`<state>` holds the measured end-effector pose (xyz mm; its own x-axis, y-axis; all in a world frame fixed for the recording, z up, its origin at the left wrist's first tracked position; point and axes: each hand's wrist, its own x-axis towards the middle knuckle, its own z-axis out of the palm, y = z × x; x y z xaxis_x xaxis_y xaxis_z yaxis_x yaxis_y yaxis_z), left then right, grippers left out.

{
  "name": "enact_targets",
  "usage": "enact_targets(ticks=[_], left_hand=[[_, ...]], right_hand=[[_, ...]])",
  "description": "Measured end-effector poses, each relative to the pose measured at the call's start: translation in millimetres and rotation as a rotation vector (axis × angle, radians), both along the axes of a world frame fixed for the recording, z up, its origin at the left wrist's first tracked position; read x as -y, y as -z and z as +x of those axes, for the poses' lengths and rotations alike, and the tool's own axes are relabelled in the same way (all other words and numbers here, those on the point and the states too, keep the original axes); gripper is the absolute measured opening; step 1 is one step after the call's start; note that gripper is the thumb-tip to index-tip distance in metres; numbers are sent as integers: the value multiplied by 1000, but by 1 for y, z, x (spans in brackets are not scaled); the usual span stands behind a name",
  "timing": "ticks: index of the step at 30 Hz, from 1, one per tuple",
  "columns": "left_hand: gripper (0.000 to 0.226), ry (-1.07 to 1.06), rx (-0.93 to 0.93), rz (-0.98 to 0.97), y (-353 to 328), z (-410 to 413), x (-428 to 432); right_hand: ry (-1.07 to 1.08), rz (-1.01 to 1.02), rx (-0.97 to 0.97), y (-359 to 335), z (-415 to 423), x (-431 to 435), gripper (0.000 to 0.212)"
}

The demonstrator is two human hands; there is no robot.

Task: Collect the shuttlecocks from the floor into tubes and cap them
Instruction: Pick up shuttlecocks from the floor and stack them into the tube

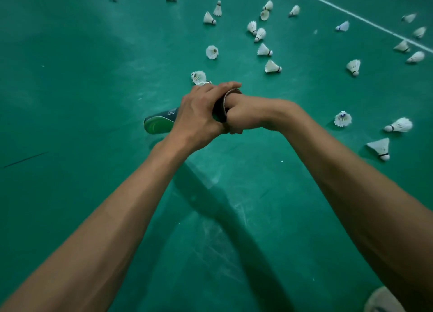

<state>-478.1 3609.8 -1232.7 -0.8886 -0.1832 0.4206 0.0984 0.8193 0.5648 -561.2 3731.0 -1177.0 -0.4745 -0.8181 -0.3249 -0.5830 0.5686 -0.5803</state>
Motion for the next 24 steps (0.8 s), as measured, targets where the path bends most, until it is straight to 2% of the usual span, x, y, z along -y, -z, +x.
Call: enact_targets(ticks=[2,4,7,10,12,15,17,21,22,24], left_hand=[[86,8,35,-63,6,4,0],[82,0,61,-115,15,7,0],[83,-13,105,-151,26,9,3],[85,-17,152,-182,32,1,-8],[86,-72,158,-122,32,-14,-22],[85,-171,172,-51,26,-51,-44],[86,-201,187,-45,20,-75,-57],[87,-240,155,-97,15,-110,-82],[88,-249,163,-115,14,-118,-90],[89,-266,202,-144,14,-133,-105]], right_hand=[[-16,6,170,15,-2,6,31],[-52,2,253,28,-3,9,41],[-51,-66,268,50,0,6,21],[-50,-119,307,62,-8,-6,26],[-42,-133,293,54,-24,-17,35],[22,-140,260,31,-56,-40,24],[141,-207,294,21,-83,-62,14],[574,-621,467,27,-140,-99,16],[711,-697,459,34,-153,-106,14],[920,-702,367,52,-178,-122,17]])
